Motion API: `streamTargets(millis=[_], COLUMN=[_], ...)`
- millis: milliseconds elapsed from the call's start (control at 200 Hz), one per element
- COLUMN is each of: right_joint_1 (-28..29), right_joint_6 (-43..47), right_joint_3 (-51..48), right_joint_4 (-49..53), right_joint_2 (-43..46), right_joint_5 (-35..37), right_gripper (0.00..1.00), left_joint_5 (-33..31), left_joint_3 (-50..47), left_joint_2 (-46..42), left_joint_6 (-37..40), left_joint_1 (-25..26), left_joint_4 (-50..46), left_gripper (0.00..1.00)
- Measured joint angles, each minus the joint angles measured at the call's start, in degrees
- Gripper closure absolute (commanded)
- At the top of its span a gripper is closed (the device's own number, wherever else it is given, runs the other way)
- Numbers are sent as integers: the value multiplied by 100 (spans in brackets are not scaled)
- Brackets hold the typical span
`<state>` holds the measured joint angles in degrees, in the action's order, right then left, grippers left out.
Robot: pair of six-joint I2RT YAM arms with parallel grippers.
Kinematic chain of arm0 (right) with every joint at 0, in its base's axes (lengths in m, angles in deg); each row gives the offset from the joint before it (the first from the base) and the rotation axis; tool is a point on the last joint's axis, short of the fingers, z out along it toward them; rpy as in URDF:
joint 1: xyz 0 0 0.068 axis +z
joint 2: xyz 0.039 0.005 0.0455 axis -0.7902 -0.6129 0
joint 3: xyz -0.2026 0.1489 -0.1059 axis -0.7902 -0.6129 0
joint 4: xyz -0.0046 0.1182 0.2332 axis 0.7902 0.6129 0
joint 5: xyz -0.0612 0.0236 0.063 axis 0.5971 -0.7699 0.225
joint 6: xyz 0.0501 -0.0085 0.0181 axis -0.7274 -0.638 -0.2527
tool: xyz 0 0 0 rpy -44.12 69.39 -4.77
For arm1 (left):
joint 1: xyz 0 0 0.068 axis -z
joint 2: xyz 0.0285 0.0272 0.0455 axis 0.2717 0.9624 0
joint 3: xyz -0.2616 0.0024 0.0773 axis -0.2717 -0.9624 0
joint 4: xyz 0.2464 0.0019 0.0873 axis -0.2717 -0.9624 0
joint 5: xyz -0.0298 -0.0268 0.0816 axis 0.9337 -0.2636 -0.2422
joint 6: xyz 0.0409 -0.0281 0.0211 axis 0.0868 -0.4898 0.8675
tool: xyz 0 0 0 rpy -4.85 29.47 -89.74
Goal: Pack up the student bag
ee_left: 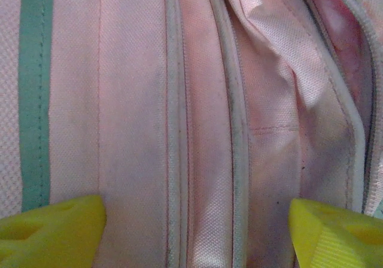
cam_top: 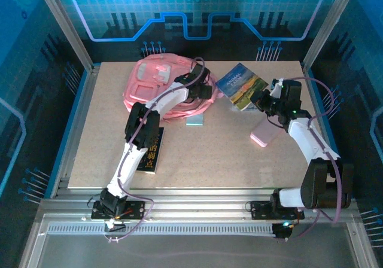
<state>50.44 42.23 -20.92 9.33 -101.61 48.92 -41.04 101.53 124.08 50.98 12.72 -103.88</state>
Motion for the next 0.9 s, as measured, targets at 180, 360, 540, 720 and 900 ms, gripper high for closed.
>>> streamTargets(millis=[180, 360, 540, 720, 900], right_joint_1=[-22, -46, -66, -68, -68], right_joint_6=[57, 57, 59, 177, 313], right_joint_3=[2, 83, 243, 402, 647], right_joint_4=[179, 262, 289, 426, 557], right_joint_2=[-92, -96, -90, -90, -98], right_joint_5=[-20, -42, -42, -42, -70], right_gripper=[100, 100, 100, 100, 100], left_joint_5=[-181, -208, -157, 0, 481], left_joint_3=[208, 273, 417, 162, -256], left_joint_2=[181, 223, 286, 96, -424], left_joint_6=[175, 280, 385, 398, 466], left_joint_1=[-31, -31, -33, -70, -262], left_joint_4=[-308, -411, -522, -376, -533], left_gripper=[42, 63, 100, 100, 100])
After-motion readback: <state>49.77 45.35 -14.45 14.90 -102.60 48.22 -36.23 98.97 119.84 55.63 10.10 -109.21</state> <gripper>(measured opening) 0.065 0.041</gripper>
